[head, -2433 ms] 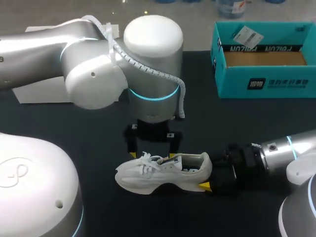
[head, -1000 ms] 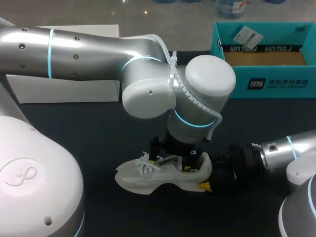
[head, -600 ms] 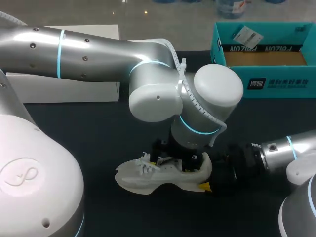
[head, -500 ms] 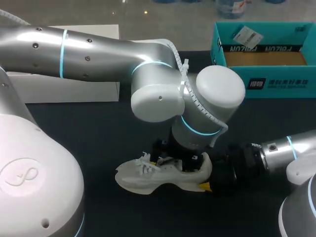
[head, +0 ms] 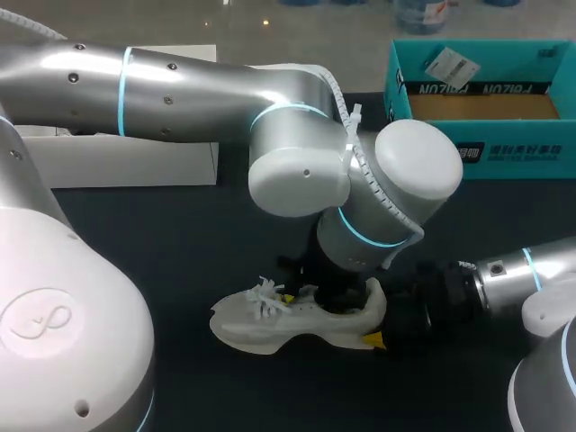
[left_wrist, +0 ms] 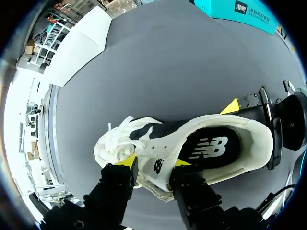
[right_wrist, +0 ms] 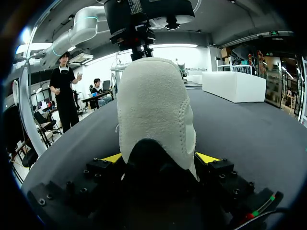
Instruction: Take the shoe out of the shoebox, open the shoe tongue, remove and reinsert the insole, then place the shoe into the shoebox
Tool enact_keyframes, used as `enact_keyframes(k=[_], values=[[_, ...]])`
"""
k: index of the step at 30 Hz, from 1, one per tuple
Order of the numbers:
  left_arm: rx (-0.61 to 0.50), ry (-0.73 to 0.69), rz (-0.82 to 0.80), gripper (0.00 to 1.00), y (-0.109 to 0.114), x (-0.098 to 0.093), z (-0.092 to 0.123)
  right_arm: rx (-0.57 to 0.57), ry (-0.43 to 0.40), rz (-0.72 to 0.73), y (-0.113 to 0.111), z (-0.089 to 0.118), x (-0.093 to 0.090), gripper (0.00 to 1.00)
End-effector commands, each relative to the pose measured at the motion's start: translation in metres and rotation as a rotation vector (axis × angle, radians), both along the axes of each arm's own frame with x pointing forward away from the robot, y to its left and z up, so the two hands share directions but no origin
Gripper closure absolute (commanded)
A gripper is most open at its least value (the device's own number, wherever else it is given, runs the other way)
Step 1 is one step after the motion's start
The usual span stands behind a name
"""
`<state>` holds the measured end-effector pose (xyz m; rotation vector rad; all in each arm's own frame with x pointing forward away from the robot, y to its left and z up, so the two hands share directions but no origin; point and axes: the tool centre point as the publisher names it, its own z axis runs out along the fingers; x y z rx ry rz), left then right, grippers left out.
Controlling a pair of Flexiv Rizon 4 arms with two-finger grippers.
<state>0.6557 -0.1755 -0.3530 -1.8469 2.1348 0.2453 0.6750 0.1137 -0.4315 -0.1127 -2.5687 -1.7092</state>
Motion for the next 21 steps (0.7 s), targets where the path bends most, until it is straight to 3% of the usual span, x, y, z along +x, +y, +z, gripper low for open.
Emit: enact_keyframes(k=[1,4,7,11,19,20,21], values=[[-0.040,-0.106,0.271,1.00,0.009,-0.005,0.011,-0.005,0.000,-0.002,0.000,-0.002,-0.002,1.00],[-0.054,-0.101,0.292,0.92,0.018,-0.002,0.017,-0.005,0.000,-0.002,0.000,-0.002,-0.002,1.00],[-0.069,-0.102,0.309,0.98,0.027,0.000,0.022,-0.005,0.000,-0.002,0.000,-0.002,-0.002,1.00],[-0.098,-0.091,0.330,0.94,0.042,0.003,0.028,-0.005,0.000,-0.002,0.000,-0.002,-0.002,1.00],[-0.150,-0.056,0.372,0.96,0.060,0.005,0.032,-0.005,0.000,-0.002,0.000,-0.002,-0.002,1.00],[-0.151,-0.056,0.373,0.95,0.060,0.005,0.032,-0.005,0.000,-0.002,0.000,-0.002,-0.002,1.00],[-0.156,-0.050,0.373,0.84,0.060,0.005,0.032,-0.005,0.000,-0.002,0.000,-0.002,-0.002,1.00]])
